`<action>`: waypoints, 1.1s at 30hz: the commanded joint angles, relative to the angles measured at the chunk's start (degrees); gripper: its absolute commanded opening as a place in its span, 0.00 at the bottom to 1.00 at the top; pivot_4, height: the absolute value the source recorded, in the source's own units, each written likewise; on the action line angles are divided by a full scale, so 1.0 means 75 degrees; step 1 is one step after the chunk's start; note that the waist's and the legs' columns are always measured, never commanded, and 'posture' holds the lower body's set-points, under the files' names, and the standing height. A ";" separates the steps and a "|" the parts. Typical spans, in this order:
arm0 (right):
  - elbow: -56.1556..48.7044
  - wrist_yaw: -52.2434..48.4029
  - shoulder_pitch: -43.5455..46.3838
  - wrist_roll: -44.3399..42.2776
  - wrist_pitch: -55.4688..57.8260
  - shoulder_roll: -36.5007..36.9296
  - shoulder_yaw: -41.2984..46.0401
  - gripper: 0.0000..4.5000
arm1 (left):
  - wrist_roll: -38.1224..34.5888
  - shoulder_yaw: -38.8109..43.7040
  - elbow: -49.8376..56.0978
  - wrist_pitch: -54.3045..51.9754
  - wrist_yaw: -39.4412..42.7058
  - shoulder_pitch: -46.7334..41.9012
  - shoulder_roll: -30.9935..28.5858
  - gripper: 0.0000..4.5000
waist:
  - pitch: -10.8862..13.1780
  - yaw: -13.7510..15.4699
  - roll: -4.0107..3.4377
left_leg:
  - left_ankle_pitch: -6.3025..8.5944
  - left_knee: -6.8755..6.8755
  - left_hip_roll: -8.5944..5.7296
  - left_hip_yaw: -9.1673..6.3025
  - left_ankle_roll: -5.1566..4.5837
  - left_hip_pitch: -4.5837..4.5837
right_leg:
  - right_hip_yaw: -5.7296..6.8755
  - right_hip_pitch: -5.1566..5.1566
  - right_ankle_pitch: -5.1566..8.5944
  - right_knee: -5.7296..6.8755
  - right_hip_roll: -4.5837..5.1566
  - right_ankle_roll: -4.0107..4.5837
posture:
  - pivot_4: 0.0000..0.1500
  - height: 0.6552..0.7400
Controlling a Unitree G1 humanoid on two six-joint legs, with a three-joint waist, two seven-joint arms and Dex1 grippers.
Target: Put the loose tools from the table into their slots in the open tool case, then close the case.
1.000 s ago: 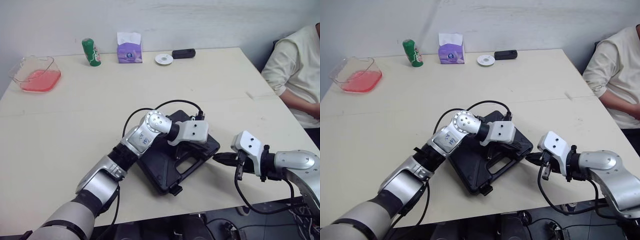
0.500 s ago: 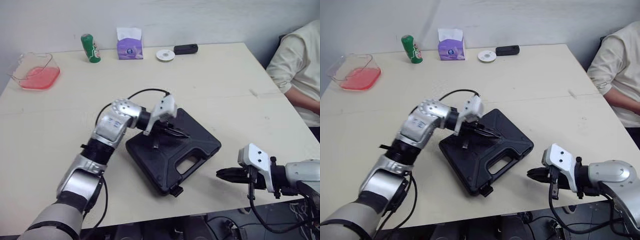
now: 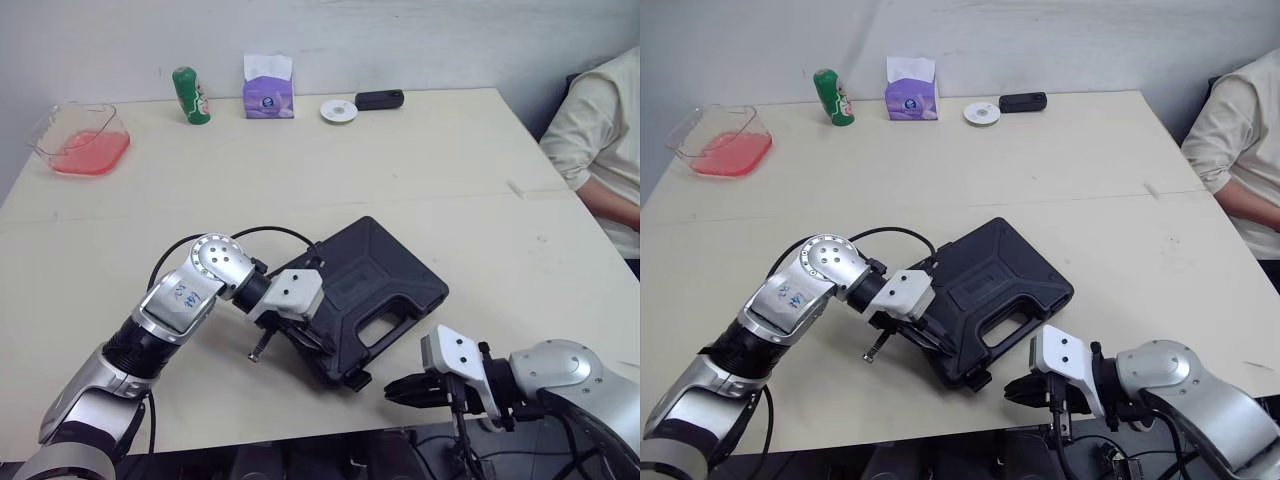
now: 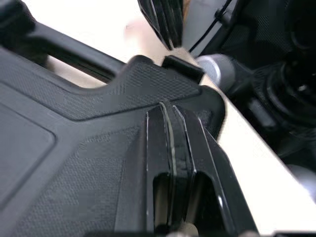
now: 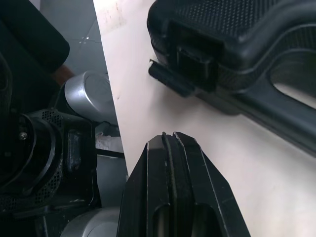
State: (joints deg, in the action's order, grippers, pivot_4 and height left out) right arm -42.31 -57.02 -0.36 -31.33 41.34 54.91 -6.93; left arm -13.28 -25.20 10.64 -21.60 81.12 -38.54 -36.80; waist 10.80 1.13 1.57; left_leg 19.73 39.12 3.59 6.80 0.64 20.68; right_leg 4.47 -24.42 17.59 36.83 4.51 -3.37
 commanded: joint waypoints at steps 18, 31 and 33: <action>0.0481 0.0803 0.1606 0.0006 0.0464 -0.1509 -0.0704 0.00 | 0.1321 -0.0913 -0.0121 0.0839 -0.0332 0.0562 -0.0259 0.01 | -0.0077 -0.0013 -0.0042 | 0.0034 -0.0003 0.0024 -0.0013 -0.0055 -0.0081 | 0.0013 0.0104 -0.0013 -0.0039 0.0006 0.0020 | 1.00 0.82; 0.0319 -0.0915 0.0542 -0.1981 0.0739 0.0175 0.3156 0.32 | -0.2892 0.2976 0.1019 -0.2787 -0.0938 0.1089 -0.0684 0.30 | 0.0011 -0.0070 -0.0031 | 0.0029 0.0002 0.0011 -0.0010 -0.0064 -0.0035 | 0.0002 0.0048 -0.0027 -0.0012 0.0010 0.0003 | 1.00 0.82; 0.0562 -0.1258 0.0295 -0.2105 0.0658 0.0538 0.3970 0.54 | -0.3495 0.3834 0.1303 -0.3418 -0.1177 0.1402 -0.1142 0.50 | 0.0021 -0.0089 0.0018 | 0.0008 0.0001 0.0035 -0.0030 -0.0028 -0.0011 | 0.0018 0.0022 -0.0017 -0.0004 0.0000 0.0024 | 1.00 0.82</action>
State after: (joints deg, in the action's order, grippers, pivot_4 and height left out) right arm -37.94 -63.70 2.89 -44.65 46.64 57.99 18.35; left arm -33.86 -2.15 16.18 -43.08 73.48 -28.79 -43.67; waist 10.96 0.46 1.70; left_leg 19.76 39.08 3.88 6.53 0.48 20.59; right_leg 4.66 -24.25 17.49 36.79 4.51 -3.14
